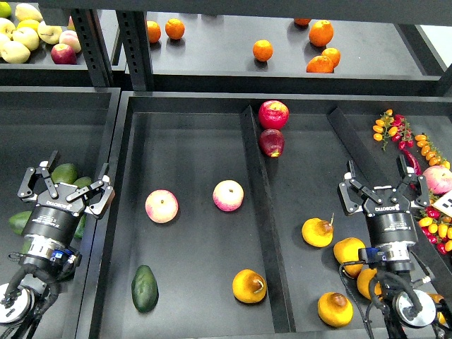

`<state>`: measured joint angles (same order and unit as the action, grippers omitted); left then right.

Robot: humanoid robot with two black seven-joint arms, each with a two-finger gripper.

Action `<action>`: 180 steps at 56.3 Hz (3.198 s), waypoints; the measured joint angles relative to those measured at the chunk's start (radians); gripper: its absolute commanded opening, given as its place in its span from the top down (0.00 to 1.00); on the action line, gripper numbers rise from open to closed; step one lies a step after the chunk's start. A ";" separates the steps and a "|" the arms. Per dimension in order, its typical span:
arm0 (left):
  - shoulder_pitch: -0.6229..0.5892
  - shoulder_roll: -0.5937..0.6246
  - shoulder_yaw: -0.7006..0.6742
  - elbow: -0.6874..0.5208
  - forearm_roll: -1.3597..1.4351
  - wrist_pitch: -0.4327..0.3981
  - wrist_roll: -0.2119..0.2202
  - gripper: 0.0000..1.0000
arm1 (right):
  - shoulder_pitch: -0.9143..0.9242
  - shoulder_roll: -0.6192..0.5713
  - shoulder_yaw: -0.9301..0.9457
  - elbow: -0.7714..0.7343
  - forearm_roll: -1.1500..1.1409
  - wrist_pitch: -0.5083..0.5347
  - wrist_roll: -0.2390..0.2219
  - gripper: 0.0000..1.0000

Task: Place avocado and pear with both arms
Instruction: 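Raise the left gripper out of the avocado bin toward the middle bin, then move the open left gripper over the dark green avocado, then lower the left gripper and close it on the dark green avocado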

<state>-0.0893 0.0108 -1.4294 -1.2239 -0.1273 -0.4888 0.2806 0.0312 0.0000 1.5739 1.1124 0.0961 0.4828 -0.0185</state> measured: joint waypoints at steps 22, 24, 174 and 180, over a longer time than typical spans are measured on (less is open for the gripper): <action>-0.285 0.457 0.387 0.008 -0.187 0.000 0.129 0.00 | 0.130 -0.009 0.031 -0.073 0.088 -0.089 -0.023 0.00; -0.323 0.497 0.447 0.007 -0.189 0.000 0.149 0.00 | 0.143 -0.017 0.033 -0.083 0.094 -0.095 -0.023 0.00; -0.876 0.305 1.618 0.308 0.538 0.000 0.208 0.00 | 0.210 -0.185 0.090 -0.216 0.206 -0.085 -0.038 0.00; -0.872 0.300 1.617 0.314 0.541 0.000 0.208 0.00 | 0.210 -0.184 0.090 -0.211 0.206 -0.085 -0.038 0.00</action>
<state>-0.9614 0.3107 0.1874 -0.9094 0.4133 -0.4887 0.4886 0.2408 -0.1842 1.6644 0.9015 0.3022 0.3974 -0.0567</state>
